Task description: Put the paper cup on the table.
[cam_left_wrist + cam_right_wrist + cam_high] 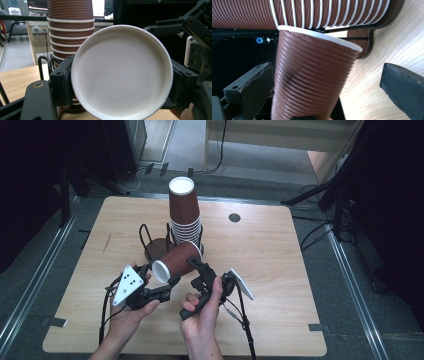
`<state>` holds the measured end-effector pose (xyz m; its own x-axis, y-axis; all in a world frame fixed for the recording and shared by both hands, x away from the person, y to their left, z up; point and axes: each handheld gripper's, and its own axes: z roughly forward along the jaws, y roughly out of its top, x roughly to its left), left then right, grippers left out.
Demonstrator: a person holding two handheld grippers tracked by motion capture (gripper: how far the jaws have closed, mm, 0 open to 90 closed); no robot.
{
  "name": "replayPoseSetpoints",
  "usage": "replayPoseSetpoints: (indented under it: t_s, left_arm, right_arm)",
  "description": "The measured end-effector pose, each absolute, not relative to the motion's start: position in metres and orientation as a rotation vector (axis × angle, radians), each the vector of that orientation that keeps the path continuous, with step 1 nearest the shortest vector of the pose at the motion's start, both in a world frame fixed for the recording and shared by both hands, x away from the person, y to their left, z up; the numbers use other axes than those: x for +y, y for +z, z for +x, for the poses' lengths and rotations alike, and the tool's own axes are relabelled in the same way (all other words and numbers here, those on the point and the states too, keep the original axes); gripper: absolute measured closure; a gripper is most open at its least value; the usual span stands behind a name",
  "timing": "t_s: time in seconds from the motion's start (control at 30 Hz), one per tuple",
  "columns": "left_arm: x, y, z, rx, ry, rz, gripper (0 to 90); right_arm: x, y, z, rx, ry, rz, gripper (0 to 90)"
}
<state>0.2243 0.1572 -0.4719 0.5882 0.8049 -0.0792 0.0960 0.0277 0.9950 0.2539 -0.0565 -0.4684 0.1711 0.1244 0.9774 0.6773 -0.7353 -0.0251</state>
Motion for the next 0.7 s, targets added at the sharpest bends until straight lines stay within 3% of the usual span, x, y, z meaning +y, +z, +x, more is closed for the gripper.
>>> replayPoseSetpoints:
  t_s: [0.7]
  left_arm:
    - [0.148, -0.476, 0.222, 0.769, 0.649, 1.493, 23.5]
  right_arm:
    - [-0.053, -0.473, 0.269, -0.661, -1.517, -1.907, 0.0]
